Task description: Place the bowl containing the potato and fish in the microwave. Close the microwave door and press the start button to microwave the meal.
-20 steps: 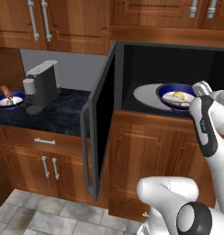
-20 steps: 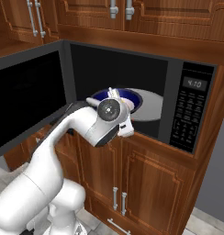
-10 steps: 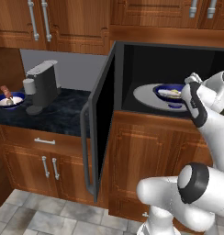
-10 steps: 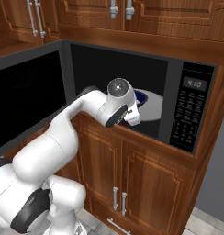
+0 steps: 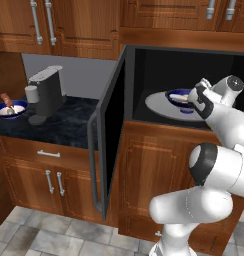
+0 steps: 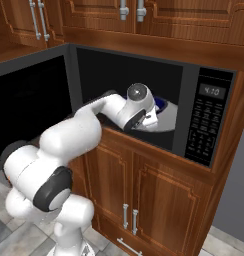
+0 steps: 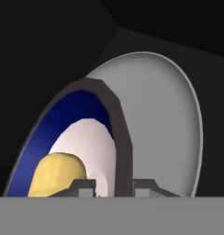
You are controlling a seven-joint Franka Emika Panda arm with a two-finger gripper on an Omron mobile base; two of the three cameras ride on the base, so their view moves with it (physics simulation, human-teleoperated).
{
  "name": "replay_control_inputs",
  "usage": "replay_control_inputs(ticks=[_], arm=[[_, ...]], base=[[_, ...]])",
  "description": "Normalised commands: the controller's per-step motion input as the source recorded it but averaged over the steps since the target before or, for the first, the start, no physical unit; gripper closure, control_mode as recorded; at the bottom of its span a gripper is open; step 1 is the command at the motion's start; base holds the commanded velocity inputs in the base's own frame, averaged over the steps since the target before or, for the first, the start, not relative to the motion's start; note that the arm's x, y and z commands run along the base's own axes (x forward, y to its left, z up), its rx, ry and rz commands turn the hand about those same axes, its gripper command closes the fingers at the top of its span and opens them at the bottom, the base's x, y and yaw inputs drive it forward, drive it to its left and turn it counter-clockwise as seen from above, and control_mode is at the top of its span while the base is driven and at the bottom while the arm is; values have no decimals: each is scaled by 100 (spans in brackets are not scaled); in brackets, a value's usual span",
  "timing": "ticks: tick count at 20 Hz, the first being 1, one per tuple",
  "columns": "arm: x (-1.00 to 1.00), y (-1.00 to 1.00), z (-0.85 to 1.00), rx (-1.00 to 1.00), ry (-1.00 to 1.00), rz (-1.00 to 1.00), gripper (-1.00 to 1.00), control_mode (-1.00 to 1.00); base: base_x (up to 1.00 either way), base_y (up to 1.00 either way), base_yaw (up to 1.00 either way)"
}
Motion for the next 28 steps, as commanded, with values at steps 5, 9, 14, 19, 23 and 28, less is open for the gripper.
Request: replay_control_inputs(ticks=[5,9,14,19,23,28], arm=[[55,-14,-42,0,0,0,100,-100],[44,-9,-36,0,0,0,100,-100],[16,0,-7,0,-1,0,-100,-100],[-12,11,4,-5,-8,0,-100,-100],[-41,36,18,-12,-15,2,-100,-100],[-96,68,12,-21,-10,16,-100,-100]], base=[[0,0,0],[0,0,0],[0,0,0],[0,0,0],[0,0,0],[0,0,0]])
